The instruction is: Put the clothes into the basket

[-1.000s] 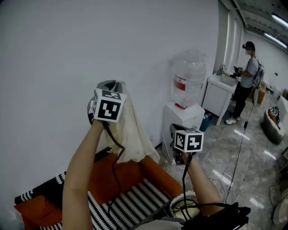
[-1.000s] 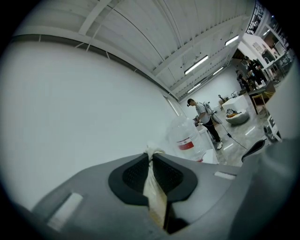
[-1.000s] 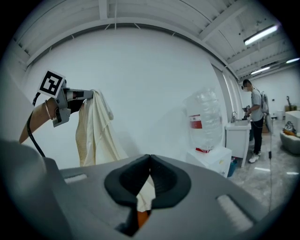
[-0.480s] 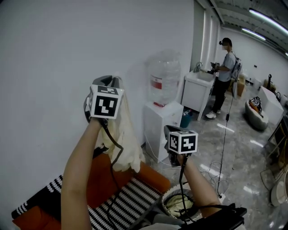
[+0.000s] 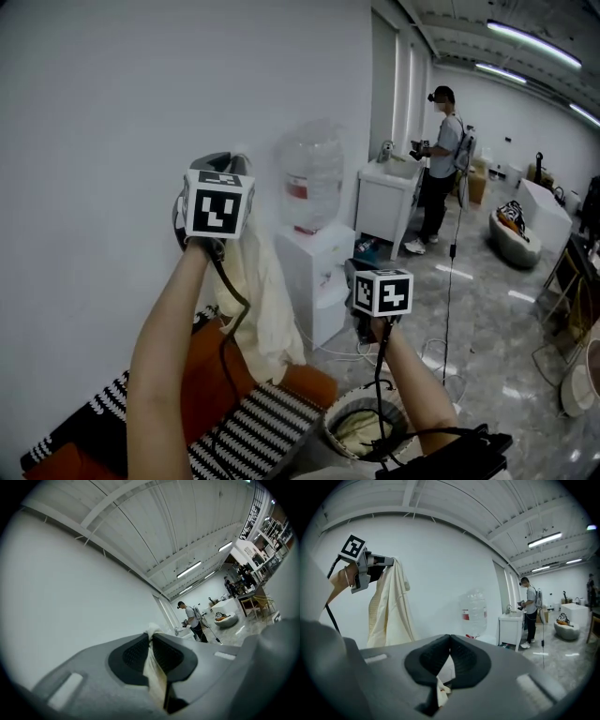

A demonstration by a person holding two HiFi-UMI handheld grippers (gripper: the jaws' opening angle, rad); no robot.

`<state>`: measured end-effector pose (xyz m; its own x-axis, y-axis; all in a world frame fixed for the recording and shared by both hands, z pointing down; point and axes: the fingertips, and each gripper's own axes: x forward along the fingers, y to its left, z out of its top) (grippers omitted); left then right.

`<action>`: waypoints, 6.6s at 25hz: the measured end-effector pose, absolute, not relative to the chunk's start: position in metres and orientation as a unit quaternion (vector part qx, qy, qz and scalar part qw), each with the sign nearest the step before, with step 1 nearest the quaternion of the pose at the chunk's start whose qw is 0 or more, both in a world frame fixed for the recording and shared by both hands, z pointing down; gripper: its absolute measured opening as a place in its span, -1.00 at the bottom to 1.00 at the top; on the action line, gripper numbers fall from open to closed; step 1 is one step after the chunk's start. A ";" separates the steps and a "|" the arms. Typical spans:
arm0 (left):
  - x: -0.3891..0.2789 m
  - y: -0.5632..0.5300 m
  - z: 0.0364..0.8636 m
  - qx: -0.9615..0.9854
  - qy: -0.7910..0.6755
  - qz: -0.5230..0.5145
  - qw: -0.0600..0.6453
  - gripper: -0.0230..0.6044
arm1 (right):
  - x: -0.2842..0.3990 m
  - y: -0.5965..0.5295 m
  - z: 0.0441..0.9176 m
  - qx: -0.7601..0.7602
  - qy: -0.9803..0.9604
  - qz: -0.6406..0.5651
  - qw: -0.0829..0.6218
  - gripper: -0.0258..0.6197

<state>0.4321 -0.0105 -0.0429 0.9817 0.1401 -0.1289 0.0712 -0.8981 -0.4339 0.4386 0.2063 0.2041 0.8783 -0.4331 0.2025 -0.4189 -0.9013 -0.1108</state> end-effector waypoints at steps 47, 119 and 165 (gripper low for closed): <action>0.292 0.356 -0.094 -0.919 -0.296 0.159 0.207 -0.82 | 0.202 0.546 0.212 -0.987 -0.040 -0.100 0.120 -0.91; 0.307 0.408 0.507 -0.855 -0.433 -0.239 0.156 -0.82 | 0.217 0.598 0.544 -0.910 -0.123 -0.326 0.223 -0.91; 0.310 0.331 0.690 -0.863 -0.263 -0.429 0.039 -0.66 | 0.248 0.580 0.678 -0.875 -0.084 -0.431 0.204 -0.91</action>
<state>0.3105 0.3310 0.6899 0.4939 0.4201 0.7613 0.4868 -0.8591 0.1583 0.2477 0.5800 0.6781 0.6146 -0.0281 0.7884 0.3230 -0.9028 -0.2839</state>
